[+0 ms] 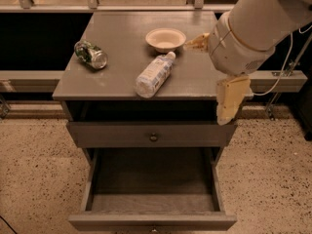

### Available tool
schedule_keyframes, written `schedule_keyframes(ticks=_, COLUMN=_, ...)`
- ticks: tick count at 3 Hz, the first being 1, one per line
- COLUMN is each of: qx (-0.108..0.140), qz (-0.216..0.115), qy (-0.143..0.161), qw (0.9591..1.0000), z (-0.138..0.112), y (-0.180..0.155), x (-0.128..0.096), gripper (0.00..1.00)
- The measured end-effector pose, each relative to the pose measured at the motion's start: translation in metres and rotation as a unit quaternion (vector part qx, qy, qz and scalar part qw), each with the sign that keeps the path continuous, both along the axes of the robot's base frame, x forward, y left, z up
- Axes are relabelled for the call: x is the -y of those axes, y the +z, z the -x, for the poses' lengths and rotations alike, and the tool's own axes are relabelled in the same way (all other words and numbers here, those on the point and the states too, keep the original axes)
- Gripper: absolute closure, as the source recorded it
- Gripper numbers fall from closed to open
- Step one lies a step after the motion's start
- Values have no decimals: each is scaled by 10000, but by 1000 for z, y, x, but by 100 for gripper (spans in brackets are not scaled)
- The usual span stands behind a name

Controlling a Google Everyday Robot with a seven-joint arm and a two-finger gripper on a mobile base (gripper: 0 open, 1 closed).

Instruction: Place blue plastic bottle into middle drawer

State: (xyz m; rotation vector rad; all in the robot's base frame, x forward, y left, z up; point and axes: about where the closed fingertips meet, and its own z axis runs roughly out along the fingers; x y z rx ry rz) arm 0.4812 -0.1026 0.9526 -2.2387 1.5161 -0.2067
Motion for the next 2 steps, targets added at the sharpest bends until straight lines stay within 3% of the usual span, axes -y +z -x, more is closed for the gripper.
schedule_keyframes(ticks=1, qx=-355, qz=162, qy=724, qw=9966, z=-10, y=-14, x=-35, gripper=0)
schedule_keyframes(ticks=2, qx=-605, qz=499, qy=2048, qw=9757, z=-30, y=-35, x=-74, gripper=0)
